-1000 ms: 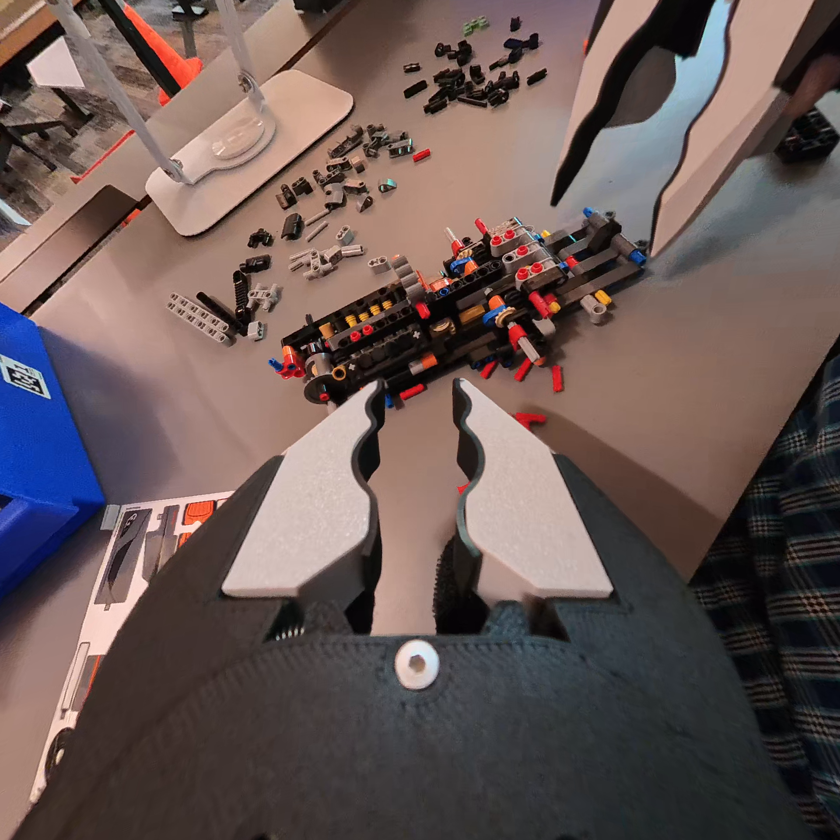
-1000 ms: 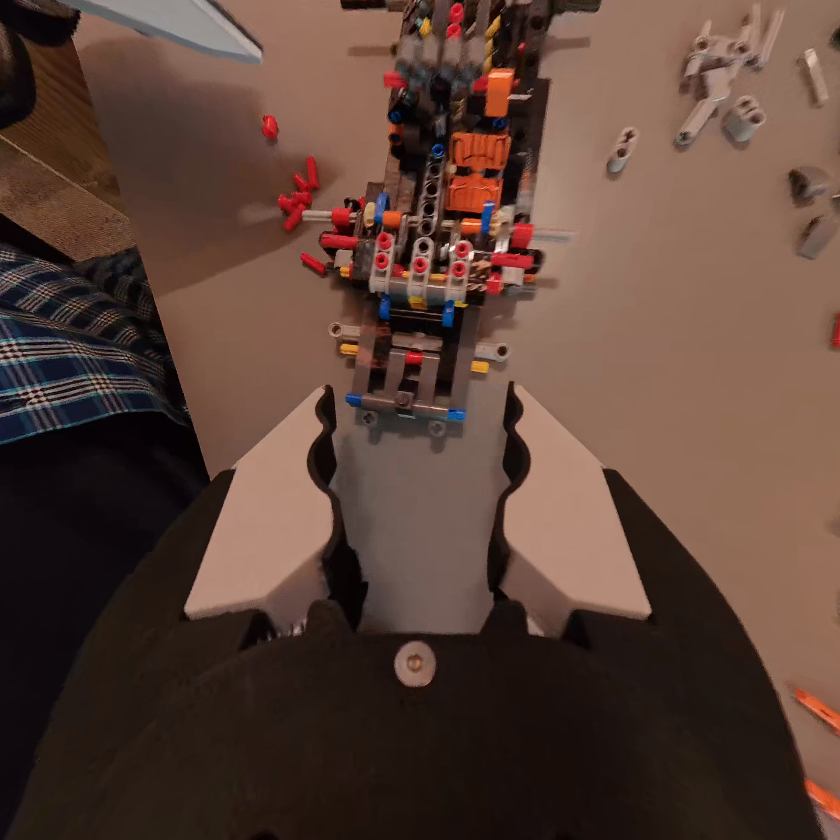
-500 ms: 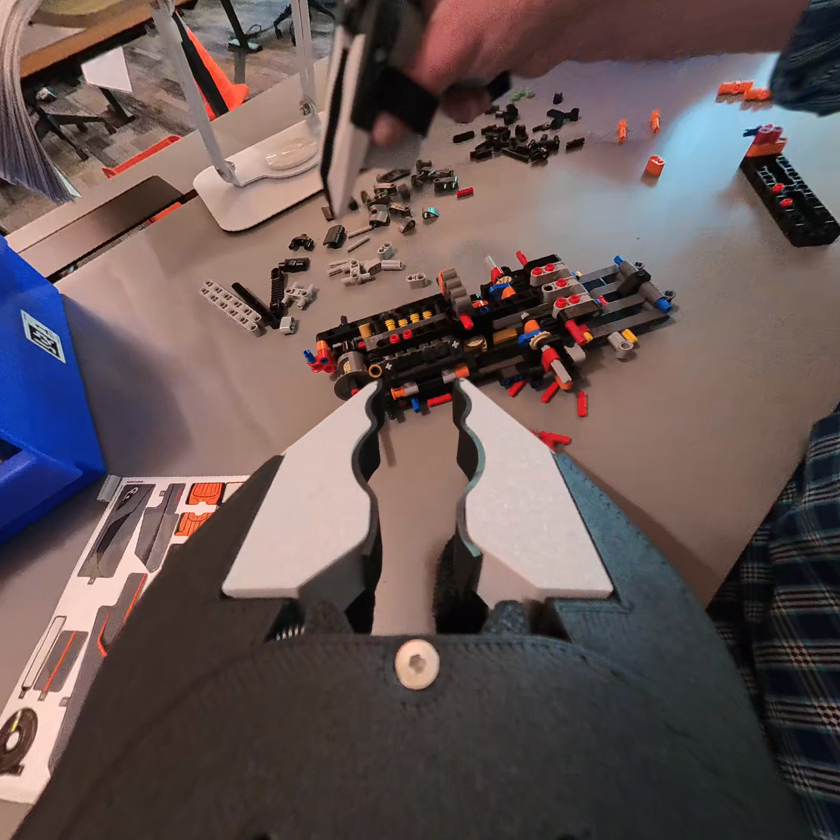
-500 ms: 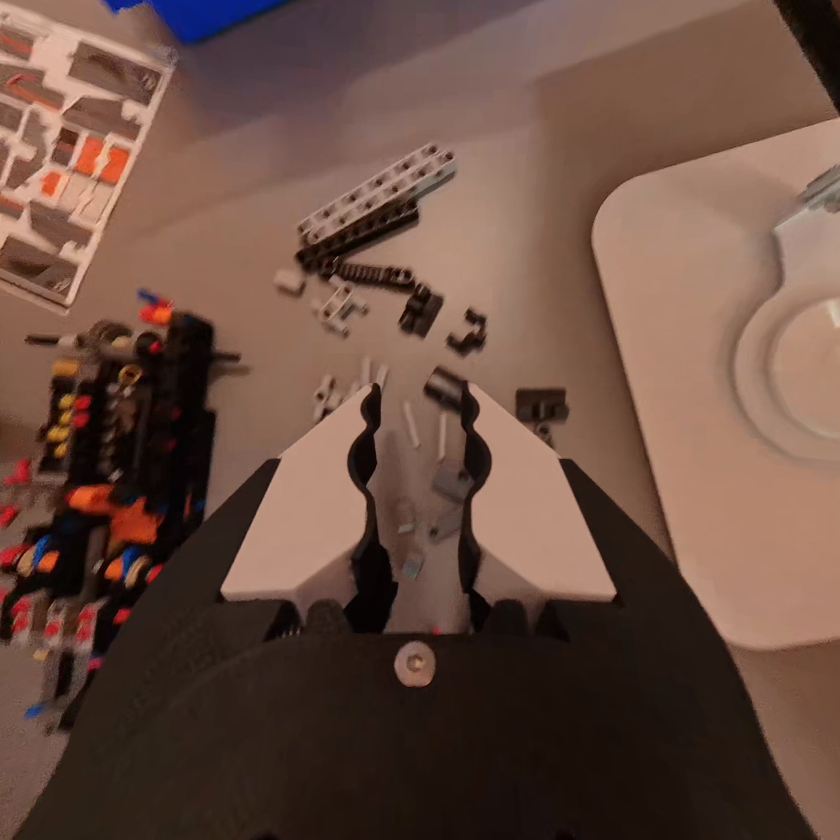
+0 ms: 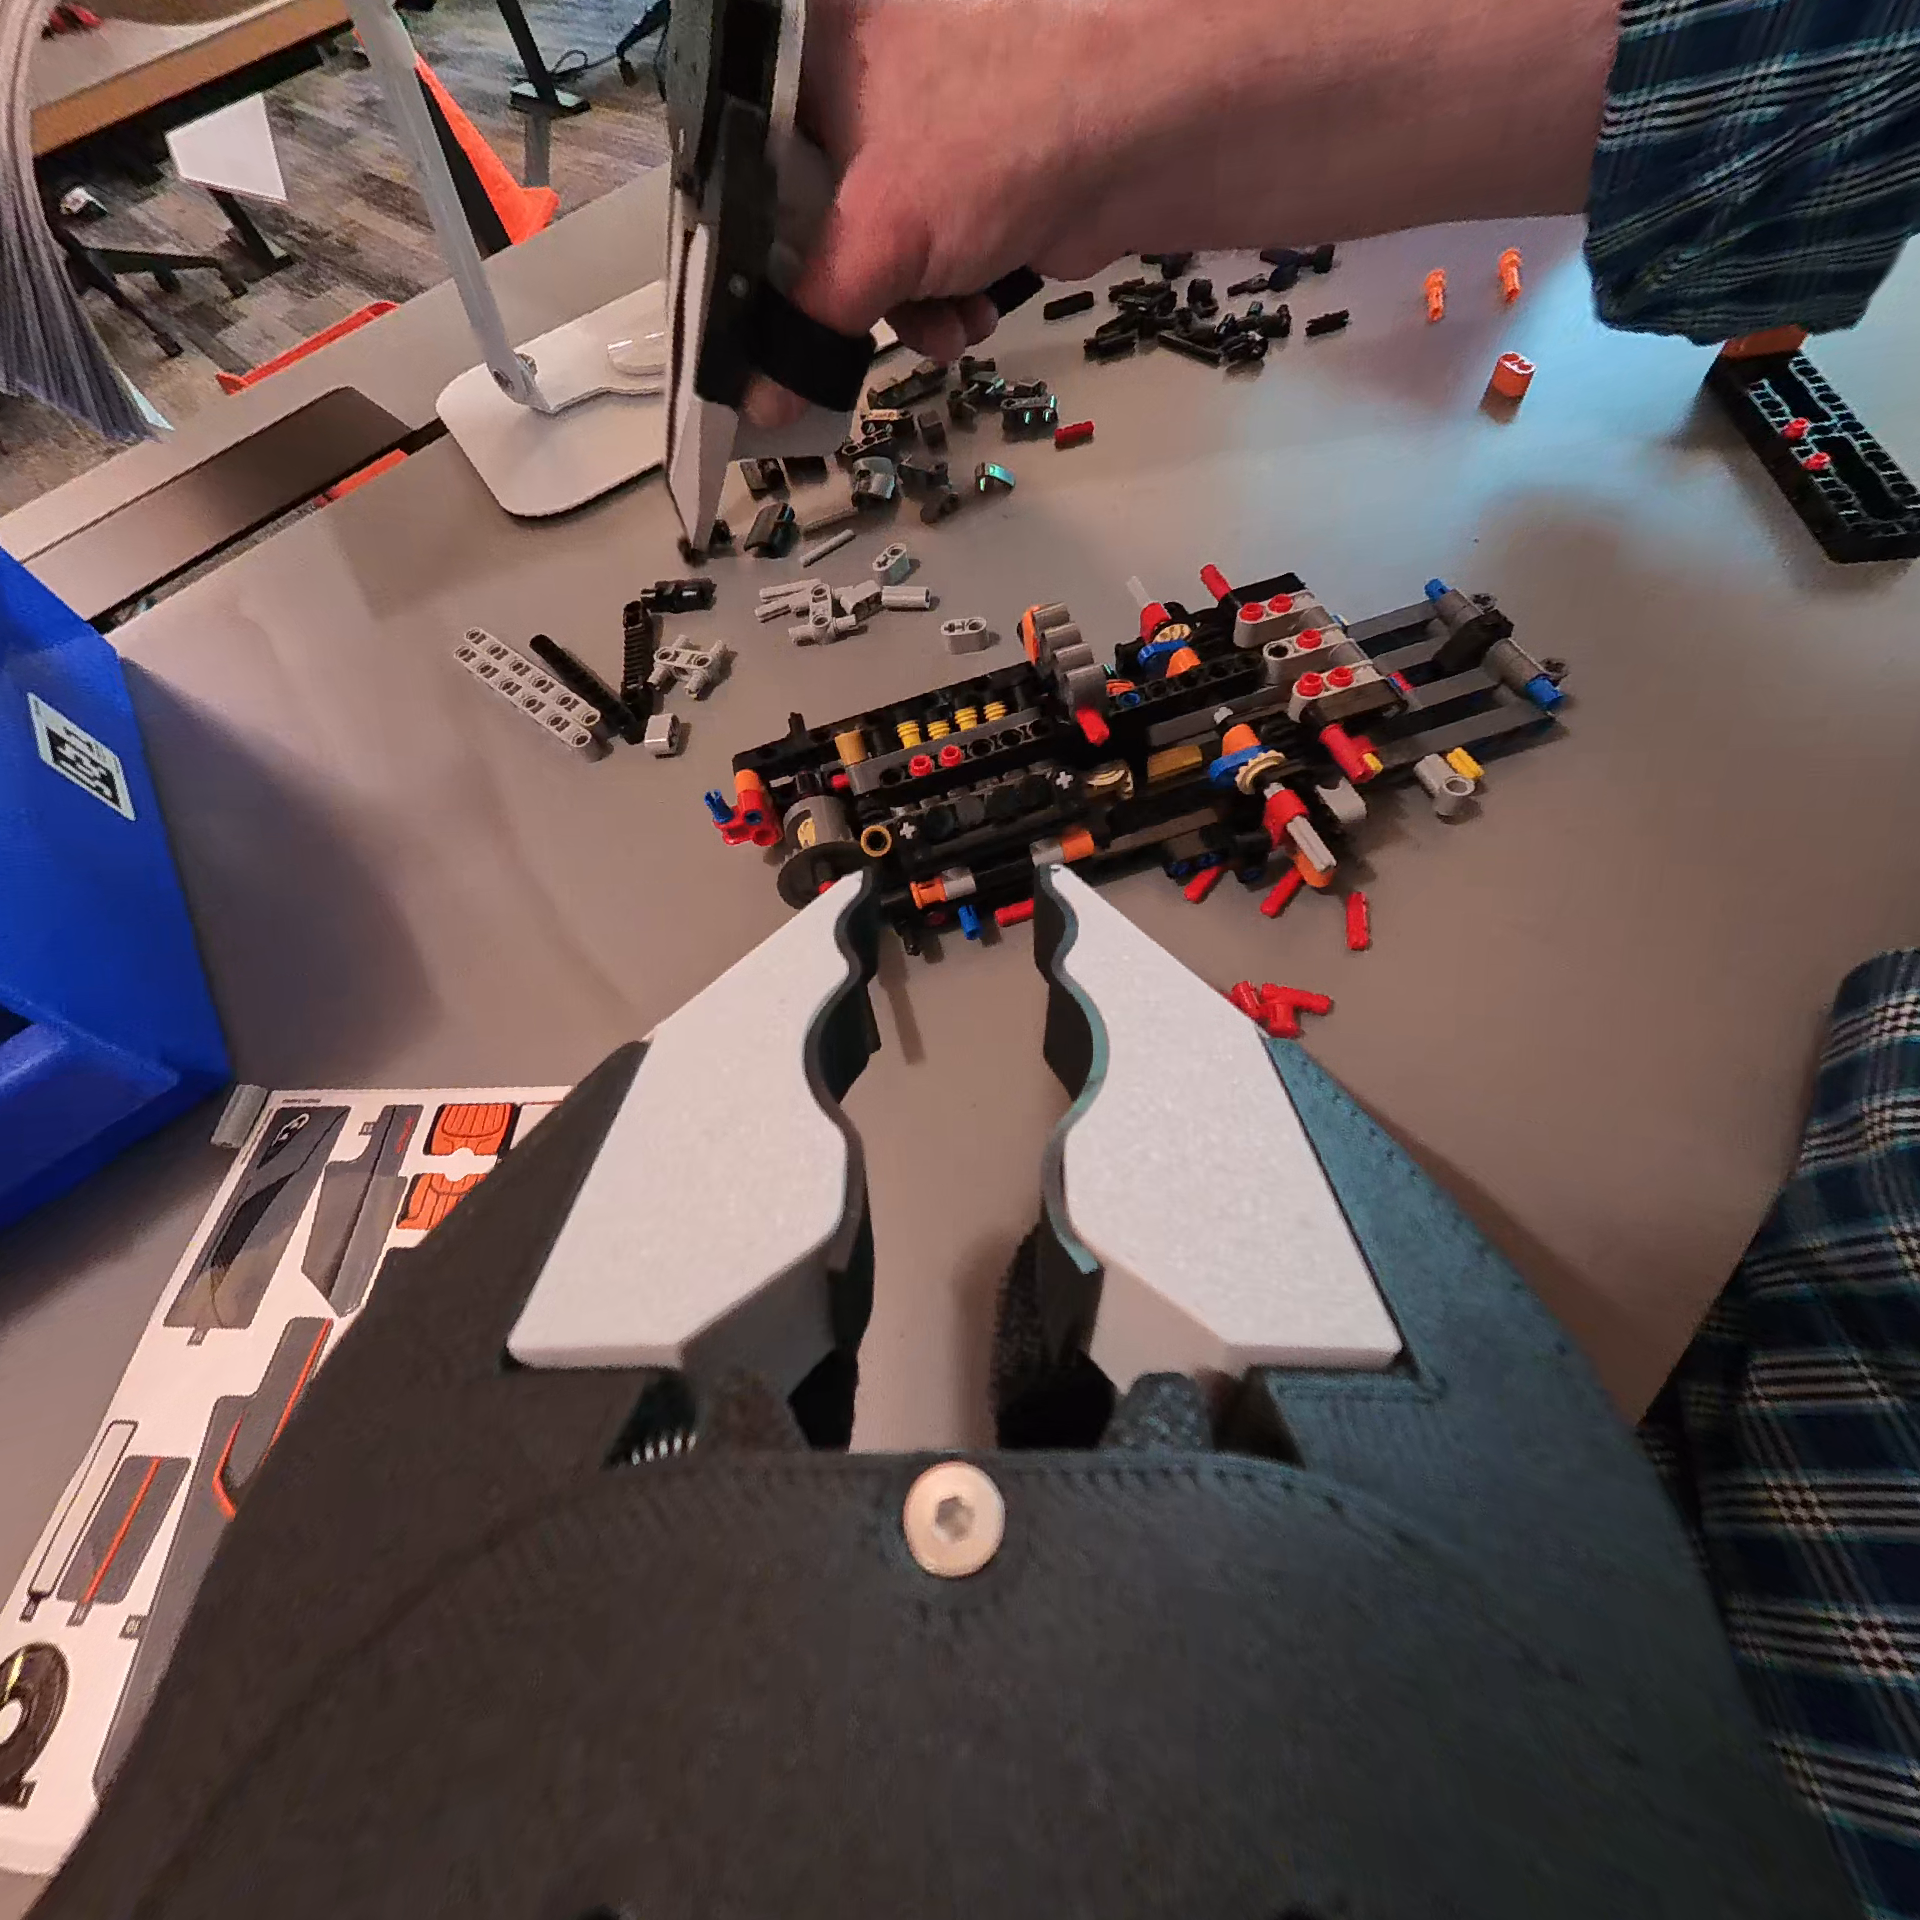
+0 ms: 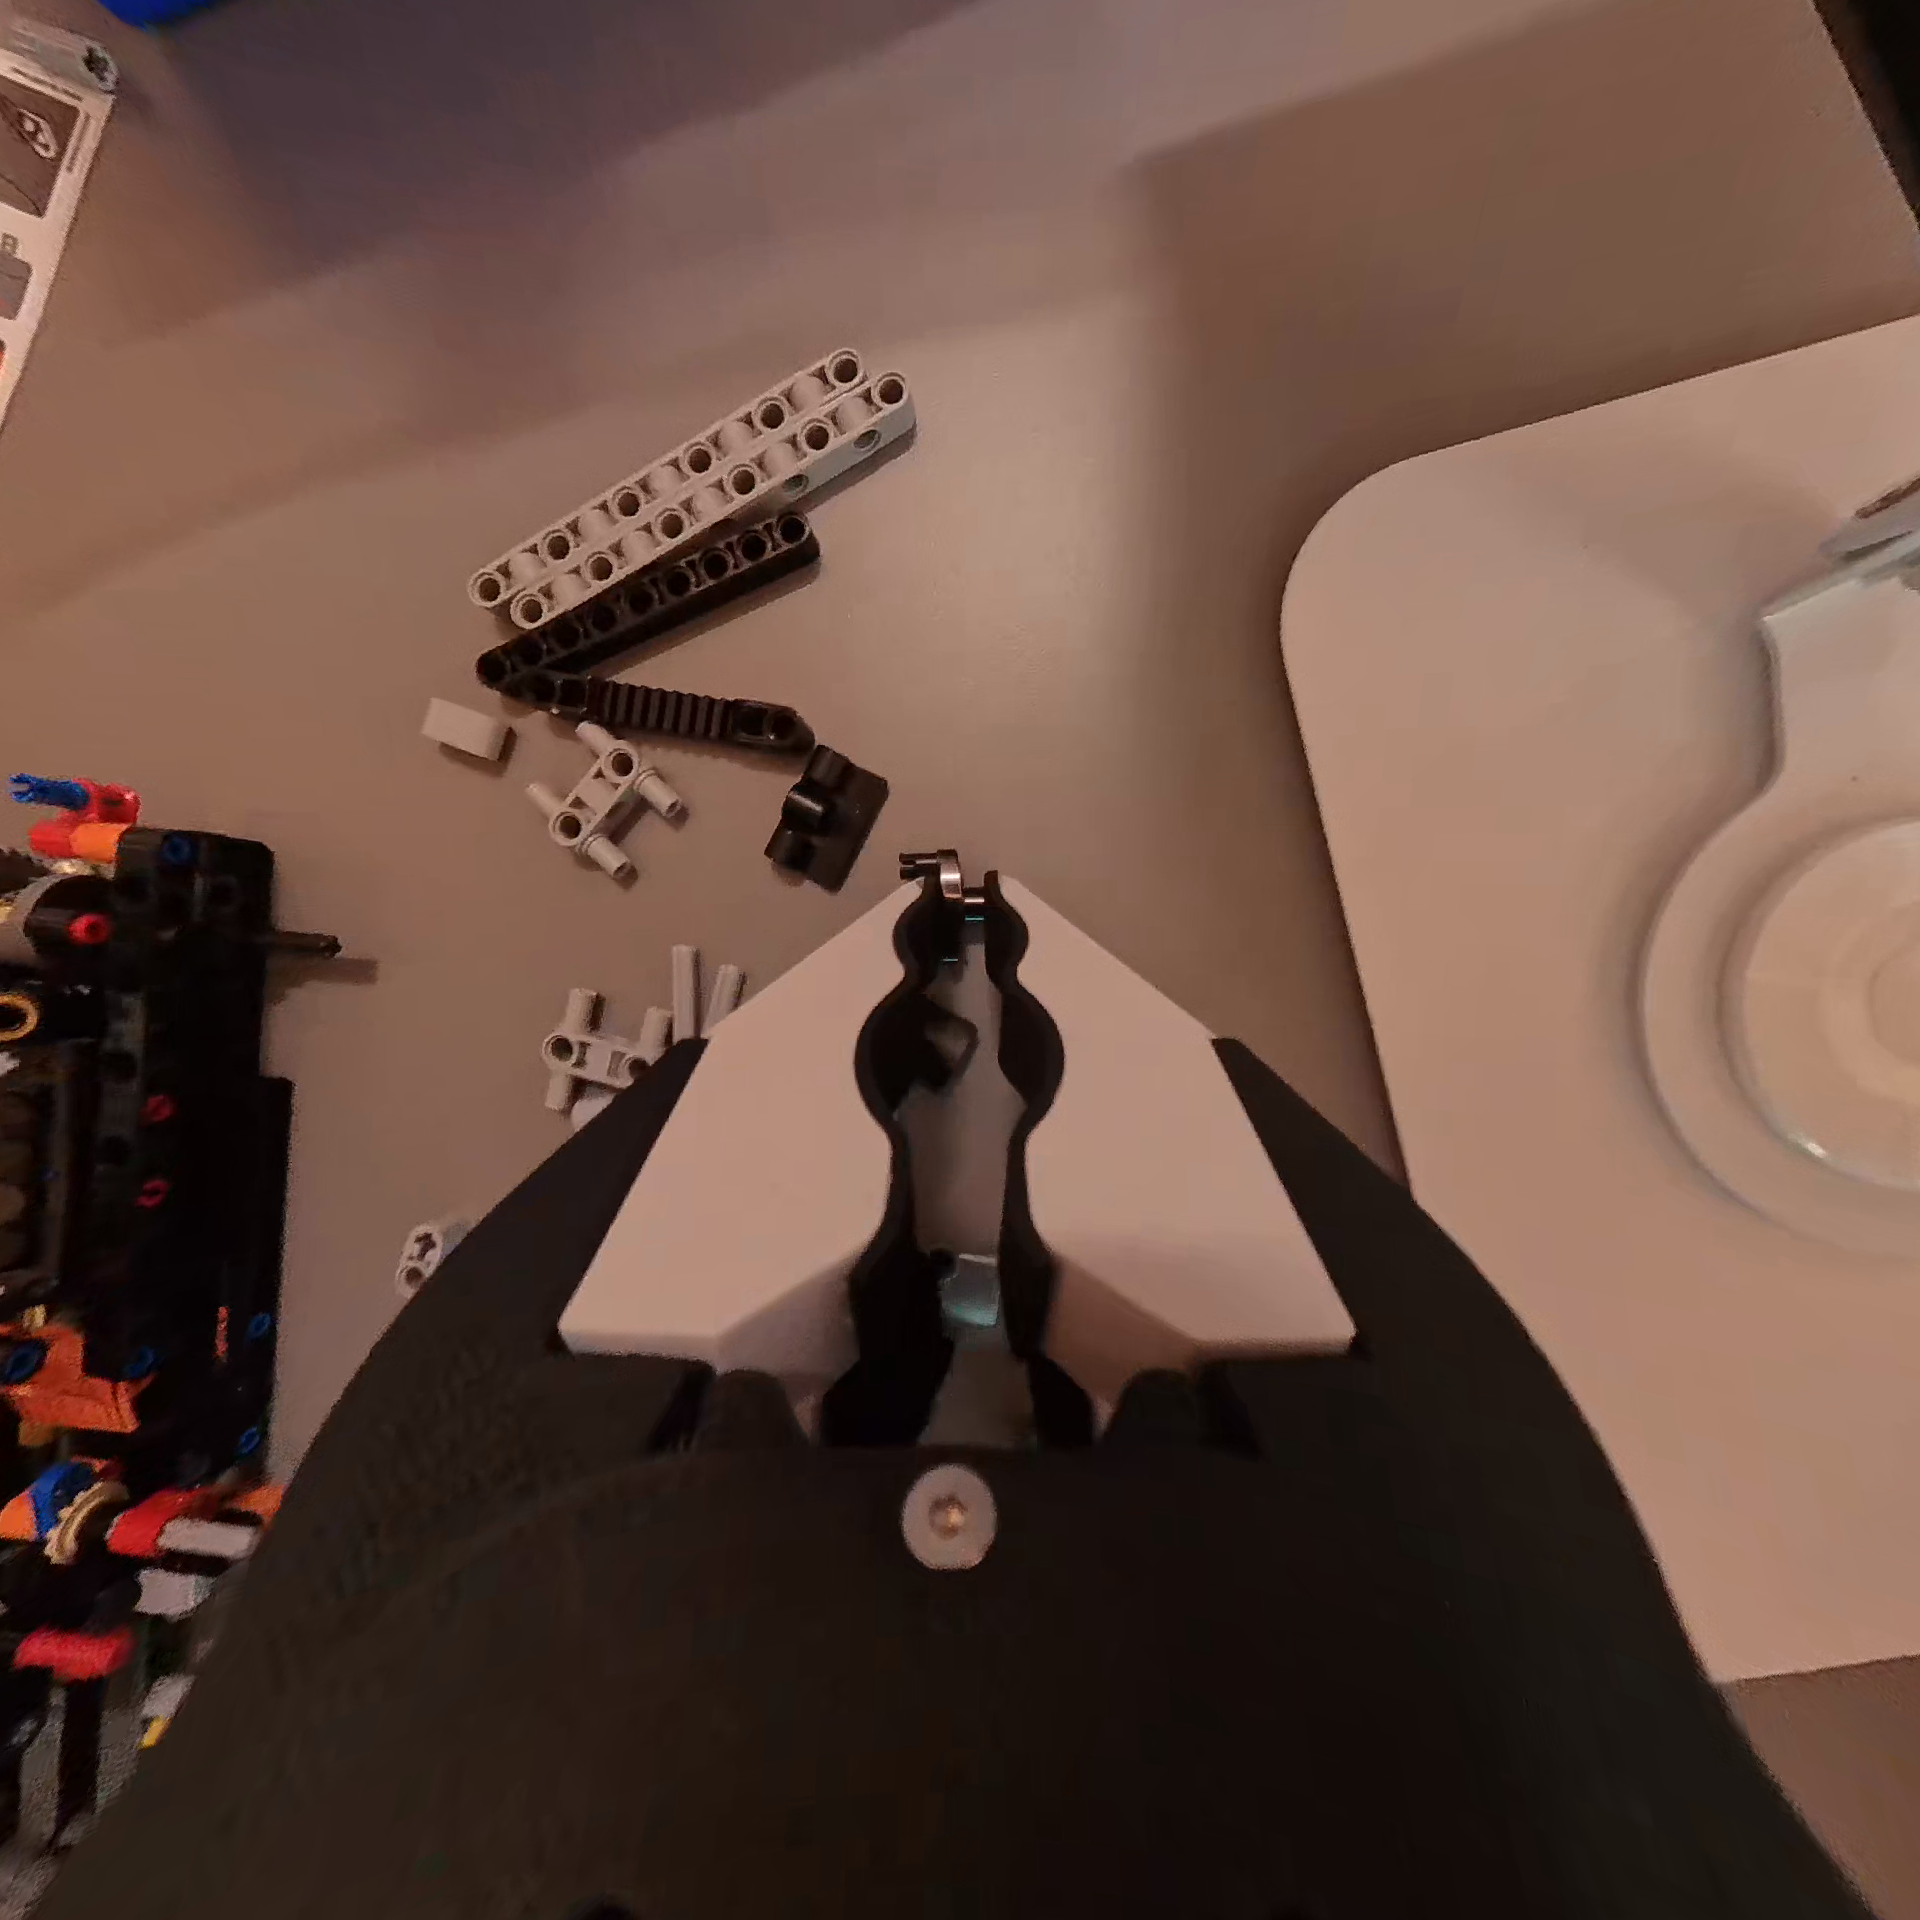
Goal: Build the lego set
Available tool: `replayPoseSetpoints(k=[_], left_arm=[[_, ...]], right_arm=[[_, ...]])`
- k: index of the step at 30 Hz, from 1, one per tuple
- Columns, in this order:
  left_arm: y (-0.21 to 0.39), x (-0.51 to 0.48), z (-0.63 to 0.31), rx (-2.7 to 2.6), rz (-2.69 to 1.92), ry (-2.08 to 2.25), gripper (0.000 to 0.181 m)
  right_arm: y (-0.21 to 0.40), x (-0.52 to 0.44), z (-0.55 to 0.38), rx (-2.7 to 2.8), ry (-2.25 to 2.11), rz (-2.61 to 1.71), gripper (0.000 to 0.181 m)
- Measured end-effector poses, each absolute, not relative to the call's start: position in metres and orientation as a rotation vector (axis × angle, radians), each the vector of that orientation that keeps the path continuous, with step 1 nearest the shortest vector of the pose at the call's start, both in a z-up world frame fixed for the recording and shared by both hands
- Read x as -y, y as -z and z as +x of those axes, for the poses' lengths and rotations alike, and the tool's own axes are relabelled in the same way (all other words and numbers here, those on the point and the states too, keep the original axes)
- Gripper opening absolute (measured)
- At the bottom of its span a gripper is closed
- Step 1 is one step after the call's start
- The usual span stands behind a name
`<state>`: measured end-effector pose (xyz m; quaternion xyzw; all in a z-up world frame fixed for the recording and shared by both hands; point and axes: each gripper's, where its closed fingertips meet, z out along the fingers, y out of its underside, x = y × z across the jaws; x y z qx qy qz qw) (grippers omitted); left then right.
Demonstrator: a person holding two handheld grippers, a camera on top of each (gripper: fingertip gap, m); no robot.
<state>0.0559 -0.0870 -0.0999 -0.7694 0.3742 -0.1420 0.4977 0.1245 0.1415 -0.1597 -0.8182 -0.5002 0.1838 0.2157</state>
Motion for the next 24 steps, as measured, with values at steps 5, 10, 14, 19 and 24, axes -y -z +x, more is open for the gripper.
replayPoseSetpoints(k=[5,10,14,19,24], left_arm=[[0.097,0.087,0.057,-0.899,-1.857,0.332,0.029],[0.084,0.081,0.064,-0.898,-1.819,0.296,0.032],[0.069,0.076,0.084,-0.923,-1.774,0.330,0.035],[0.055,0.071,0.118,-1.018,-1.713,0.338,0.035],[0.043,0.067,0.161,-1.037,-1.690,0.450,0.037]], right_arm=[[0.129,-0.121,0.139,1.404,-0.551,-2.182,0.005],[0.082,-0.076,0.165,1.362,-0.732,-2.075,0.005],[0.053,-0.038,0.188,1.279,-0.880,-2.008,0.005],[0.044,-0.006,0.221,1.238,-0.843,-1.993,0.005],[0.026,0.020,0.247,1.172,-0.763,-1.913,0.005]])
